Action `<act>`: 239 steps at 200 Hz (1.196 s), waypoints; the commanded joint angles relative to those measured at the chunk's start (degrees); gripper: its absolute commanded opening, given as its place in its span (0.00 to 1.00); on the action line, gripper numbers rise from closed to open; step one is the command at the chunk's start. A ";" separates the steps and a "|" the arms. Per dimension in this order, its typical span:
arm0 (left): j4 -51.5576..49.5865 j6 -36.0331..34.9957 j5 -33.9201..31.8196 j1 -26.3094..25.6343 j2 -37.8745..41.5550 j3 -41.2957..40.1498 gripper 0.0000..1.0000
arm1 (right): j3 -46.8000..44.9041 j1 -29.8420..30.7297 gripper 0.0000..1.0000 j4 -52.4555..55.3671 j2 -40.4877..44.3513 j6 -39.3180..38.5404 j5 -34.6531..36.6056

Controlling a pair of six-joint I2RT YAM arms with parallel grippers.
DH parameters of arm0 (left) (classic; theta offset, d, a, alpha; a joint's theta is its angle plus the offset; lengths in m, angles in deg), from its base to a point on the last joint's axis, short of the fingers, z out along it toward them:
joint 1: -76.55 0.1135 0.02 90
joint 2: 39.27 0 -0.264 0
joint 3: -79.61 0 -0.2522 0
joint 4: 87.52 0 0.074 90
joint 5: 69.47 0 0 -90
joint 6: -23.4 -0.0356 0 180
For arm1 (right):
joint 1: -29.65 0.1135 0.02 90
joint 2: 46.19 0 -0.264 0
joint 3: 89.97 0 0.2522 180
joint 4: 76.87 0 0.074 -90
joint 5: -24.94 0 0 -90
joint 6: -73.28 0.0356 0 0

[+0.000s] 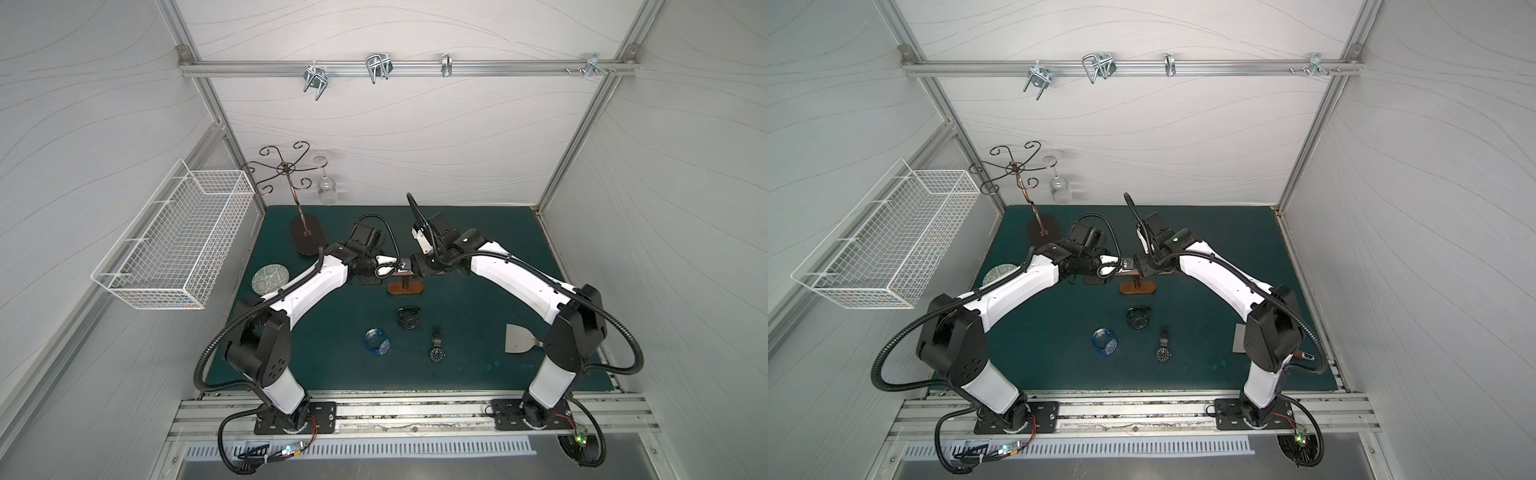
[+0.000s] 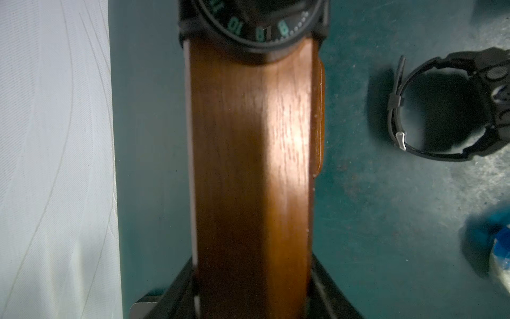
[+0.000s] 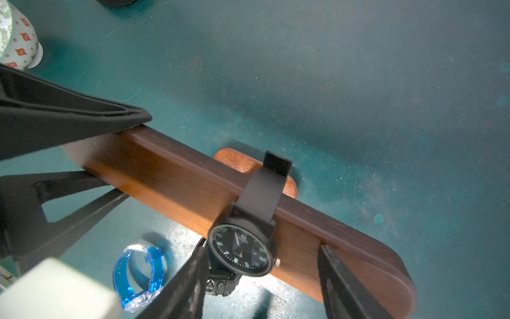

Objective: Place watch on stand
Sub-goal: Place the watch on the stand.

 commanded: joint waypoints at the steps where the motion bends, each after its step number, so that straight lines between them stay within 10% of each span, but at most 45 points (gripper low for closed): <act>1: -5.96 -1.99 0.22 -0.43 -0.96 -0.88 0.51 | -0.91 1.03 0.70 -0.60 0.47 -1.55 -1.35; 59: -6.63 -1.93 -0.25 -0.41 -2.02 0.23 0.50 | -0.21 0.65 0.91 -0.38 0.98 -2.44 -0.53; 239: -7.13 -0.54 -0.36 -0.87 -3.74 2.61 0.51 | -3.22 -6.81 0.95 1.14 6.07 -3.75 -0.14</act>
